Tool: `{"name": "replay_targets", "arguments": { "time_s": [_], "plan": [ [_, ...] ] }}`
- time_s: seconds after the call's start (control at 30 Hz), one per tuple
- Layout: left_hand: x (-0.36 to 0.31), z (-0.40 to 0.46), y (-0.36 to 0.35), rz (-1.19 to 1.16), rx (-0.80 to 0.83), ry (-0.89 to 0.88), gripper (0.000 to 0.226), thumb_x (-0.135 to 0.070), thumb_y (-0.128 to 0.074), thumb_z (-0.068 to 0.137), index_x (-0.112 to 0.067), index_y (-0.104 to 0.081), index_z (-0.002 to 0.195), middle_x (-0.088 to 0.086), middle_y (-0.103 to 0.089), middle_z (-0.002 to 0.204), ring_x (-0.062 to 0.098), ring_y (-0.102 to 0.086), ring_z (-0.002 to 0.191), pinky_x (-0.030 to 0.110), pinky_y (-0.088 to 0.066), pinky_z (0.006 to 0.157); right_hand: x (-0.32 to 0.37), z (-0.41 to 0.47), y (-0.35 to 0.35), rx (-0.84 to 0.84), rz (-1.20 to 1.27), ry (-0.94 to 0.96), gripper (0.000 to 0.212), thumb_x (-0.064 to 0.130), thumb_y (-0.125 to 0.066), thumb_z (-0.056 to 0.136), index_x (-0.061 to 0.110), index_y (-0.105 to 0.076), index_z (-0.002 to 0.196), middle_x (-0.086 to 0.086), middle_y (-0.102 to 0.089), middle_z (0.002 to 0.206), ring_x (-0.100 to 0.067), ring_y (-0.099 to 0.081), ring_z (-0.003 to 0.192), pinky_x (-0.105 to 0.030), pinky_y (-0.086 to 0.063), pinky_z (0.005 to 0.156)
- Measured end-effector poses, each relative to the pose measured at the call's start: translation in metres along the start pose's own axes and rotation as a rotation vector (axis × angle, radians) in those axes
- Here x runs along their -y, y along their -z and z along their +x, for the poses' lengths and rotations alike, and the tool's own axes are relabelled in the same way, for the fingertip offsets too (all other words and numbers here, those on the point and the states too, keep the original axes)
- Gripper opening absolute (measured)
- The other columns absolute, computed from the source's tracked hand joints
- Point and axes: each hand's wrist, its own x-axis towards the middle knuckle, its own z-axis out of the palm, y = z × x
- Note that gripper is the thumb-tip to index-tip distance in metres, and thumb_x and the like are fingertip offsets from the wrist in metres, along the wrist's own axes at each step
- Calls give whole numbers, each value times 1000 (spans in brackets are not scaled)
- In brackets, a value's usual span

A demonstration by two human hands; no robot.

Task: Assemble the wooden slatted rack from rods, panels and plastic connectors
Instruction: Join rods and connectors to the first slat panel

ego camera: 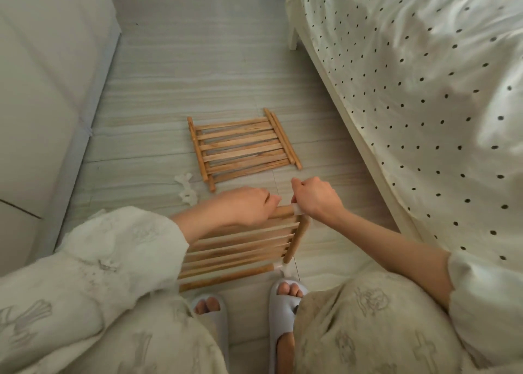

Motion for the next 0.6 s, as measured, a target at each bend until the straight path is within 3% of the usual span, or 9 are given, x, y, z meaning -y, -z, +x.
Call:
{"name": "replay_targets", "arguments": {
  "time_s": [0.1,0.2,0.33,0.47,0.6],
  "plan": [
    [39,-24,22,16,-146,98,48,-40,-19,102,-11,-55,116,12,-57,123,28,-53,108,33,-41,88,4,0,5,7,9,6,55,44,-30,96,7,-69,92,-12,-68,98,-29,-62,87,-40,-51,85],
    [83,-56,21,99,-252,228,42,-41,-20,102,-18,-50,84,10,-63,103,22,-52,84,32,-41,74,2,-2,8,16,55,0,57,42,-31,99,-2,-68,94,-16,-68,98,-26,-61,84,-36,-51,82],
    [112,-83,4,170,-268,367,55,-46,-16,101,-17,-49,68,7,-59,85,27,-58,85,35,-45,77,4,-7,13,51,69,6,62,45,-30,100,-5,-65,89,-15,-61,85,-22,-54,72,-30,-42,71],
    [118,-90,-9,140,-332,386,57,-46,-16,101,-18,-55,68,4,-58,77,21,-55,74,31,-39,66,0,-3,16,-82,37,-28,60,49,-24,99,6,-53,69,-13,-57,81,-28,-57,77,-34,-45,71],
    [125,-88,-10,98,-466,323,57,-39,-21,102,-14,-52,62,6,-58,68,27,-58,73,31,-37,66,-5,1,20,-160,31,-28,63,51,-23,99,3,-53,69,-13,-55,77,-29,-54,74,-33,-42,69]
  ]
}}
